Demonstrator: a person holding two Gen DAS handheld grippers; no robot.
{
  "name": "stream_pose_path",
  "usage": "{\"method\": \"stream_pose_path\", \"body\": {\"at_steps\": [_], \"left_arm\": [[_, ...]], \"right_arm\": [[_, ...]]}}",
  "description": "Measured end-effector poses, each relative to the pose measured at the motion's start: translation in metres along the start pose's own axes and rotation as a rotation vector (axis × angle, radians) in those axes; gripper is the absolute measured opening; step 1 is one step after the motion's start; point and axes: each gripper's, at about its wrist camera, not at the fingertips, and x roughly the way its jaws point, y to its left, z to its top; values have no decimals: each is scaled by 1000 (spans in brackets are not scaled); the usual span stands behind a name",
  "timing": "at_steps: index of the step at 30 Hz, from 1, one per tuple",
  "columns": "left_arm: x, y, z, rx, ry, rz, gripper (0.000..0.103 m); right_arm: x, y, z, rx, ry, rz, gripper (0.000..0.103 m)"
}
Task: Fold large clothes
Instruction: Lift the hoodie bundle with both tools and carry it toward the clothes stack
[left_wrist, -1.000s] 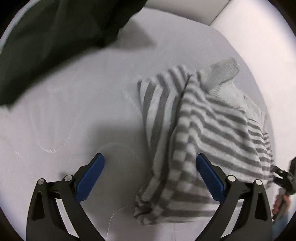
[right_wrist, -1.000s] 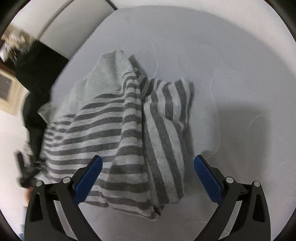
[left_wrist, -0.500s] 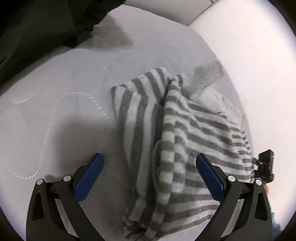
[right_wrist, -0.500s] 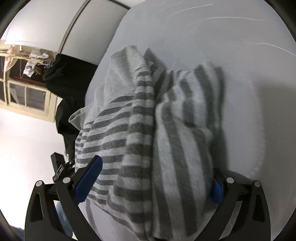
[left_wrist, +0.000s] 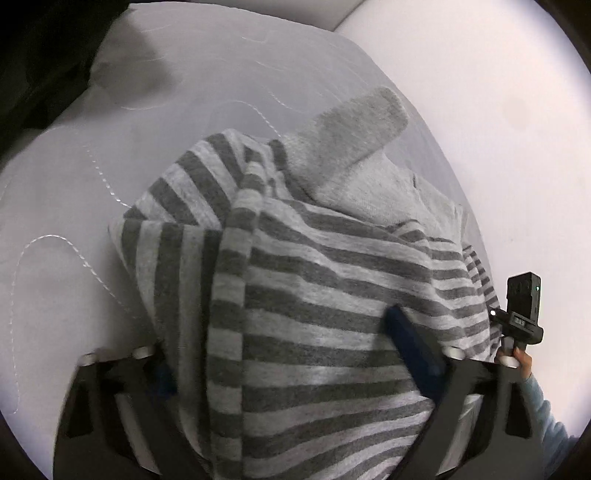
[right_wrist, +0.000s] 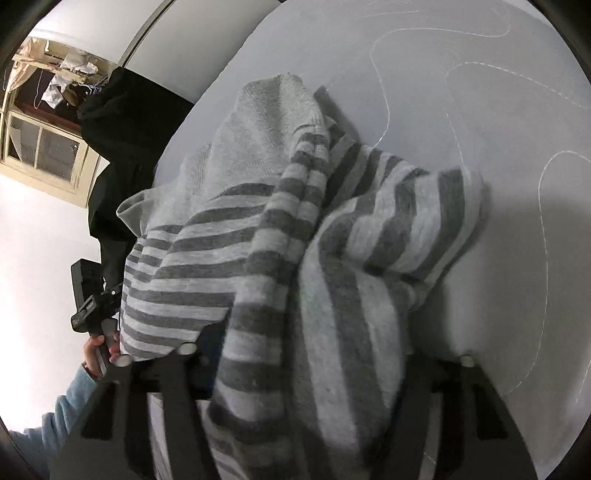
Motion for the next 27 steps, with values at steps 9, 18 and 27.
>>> {"method": "stream_pose_path", "body": {"at_steps": [9,18,27], "left_arm": [[-4,-47,-6,173,-87,165,38],[-24,-49,-12,138,-132,185,31],[-54,-67,-12,194,-162,178,29]], "right_arm": [[-11,47,-12,-163,-95,-181,27],[-41,78,-12,-188,-176,-174,22],[-65,95,-18,-258,-220,-161,21]]}}
